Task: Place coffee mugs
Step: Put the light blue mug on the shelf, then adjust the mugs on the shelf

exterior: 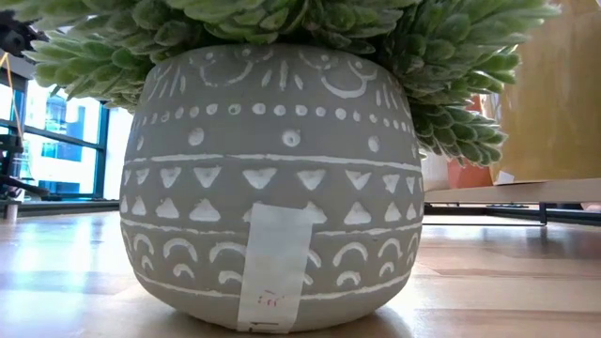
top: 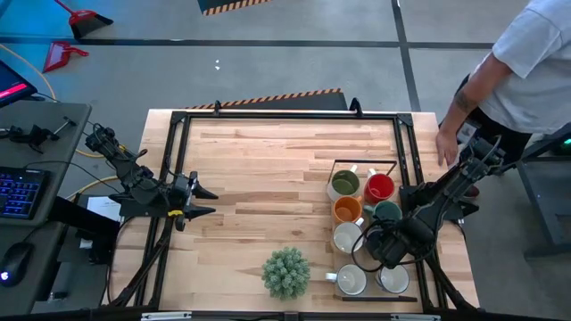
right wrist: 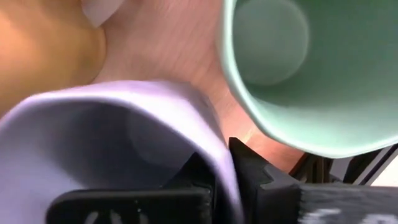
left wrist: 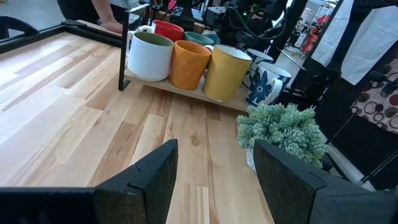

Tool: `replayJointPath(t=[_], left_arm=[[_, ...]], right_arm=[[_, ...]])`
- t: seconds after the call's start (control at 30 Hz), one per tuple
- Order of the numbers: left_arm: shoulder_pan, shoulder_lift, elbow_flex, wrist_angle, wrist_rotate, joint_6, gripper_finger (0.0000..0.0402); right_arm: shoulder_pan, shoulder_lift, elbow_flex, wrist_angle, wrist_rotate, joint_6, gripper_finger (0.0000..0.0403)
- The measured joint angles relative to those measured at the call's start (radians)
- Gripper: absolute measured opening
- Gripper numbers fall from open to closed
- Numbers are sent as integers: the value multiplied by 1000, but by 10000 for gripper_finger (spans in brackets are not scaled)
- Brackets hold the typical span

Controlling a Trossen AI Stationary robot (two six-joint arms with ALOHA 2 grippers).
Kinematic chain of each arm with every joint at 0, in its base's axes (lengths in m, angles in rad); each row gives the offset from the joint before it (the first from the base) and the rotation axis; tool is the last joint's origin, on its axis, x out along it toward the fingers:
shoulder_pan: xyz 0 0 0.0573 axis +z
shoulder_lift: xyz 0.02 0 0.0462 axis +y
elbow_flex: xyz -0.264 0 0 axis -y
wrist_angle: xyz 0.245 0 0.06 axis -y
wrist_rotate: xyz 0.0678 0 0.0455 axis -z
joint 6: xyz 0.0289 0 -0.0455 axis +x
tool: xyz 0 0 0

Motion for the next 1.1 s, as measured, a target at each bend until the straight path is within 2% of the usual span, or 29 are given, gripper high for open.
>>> replayJointPath(t=[0.23,0.4,1.1], left_arm=[[0,0,0,0,-4,0,197],[0,0,0,0,-4,-1,197],[0,0,0,0,-3,-1,197]], right_arm=[[0,0,1,3,-13,16,64],[0,0,1,3,-17,16,86],[-1,-21,29,-9,-42,-12,108]])
